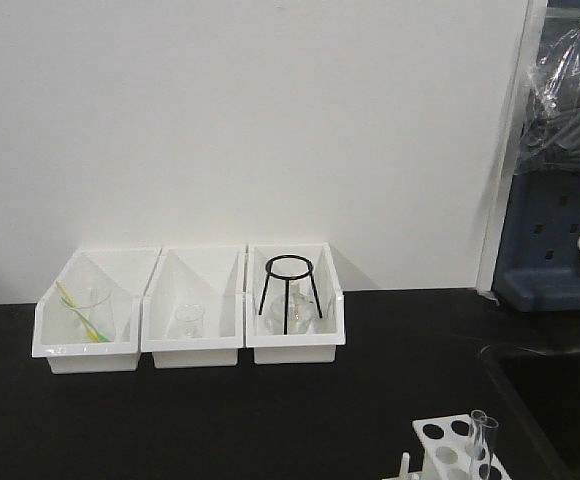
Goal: Flip and reinsert test tube from rack
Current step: 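Drive the base toward the white test-tube rack beside the sink, then reach the right gripper down toward the glass tube in the rack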
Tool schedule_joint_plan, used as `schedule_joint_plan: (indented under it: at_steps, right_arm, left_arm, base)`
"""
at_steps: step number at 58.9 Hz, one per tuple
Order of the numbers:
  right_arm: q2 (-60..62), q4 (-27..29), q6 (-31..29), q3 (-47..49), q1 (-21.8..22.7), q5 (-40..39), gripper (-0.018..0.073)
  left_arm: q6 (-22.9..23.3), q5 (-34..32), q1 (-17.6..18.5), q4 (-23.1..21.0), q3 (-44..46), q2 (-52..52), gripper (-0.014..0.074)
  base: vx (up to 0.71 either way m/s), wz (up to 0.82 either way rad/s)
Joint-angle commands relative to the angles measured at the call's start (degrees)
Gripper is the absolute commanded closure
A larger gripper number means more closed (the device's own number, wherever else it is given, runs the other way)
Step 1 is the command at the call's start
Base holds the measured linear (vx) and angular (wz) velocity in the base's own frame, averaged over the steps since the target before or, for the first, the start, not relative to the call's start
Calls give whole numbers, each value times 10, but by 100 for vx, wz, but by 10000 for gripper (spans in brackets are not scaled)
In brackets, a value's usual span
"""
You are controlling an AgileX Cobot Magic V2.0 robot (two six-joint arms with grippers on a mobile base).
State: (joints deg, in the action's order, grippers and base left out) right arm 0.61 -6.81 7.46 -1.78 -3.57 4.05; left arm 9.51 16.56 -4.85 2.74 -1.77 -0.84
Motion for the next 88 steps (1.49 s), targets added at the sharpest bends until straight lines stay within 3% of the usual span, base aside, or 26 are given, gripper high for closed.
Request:
schedule_joint_plan:
  at_steps: [1,68,75,80,88]
  right_arm:
    - [4,-1,-4,0,3,-46,568]
    - [4,-1,-4,0,3,-46,568]
    - [4,-2,-5,0,3,-90,568]
    - [4,0,-5,20,3,-163,568]
    - [-38,6,-15,135,3,-165,568]
  left_arm:
    - [0,-49,3,-2,-1,-7,603]
    - [0,-49,3,-2,-1,-7,603]
    - [0,-49,3,-2,-1,-7,603]
    - [0,-49,3,-2,-1,-7,603]
    - [0,-49,3,-2,-1,-7,603]
  base:
    - [-8,2]
    - [-9,1]
    - [0,0]
    - [0,0]
    - [0,0]
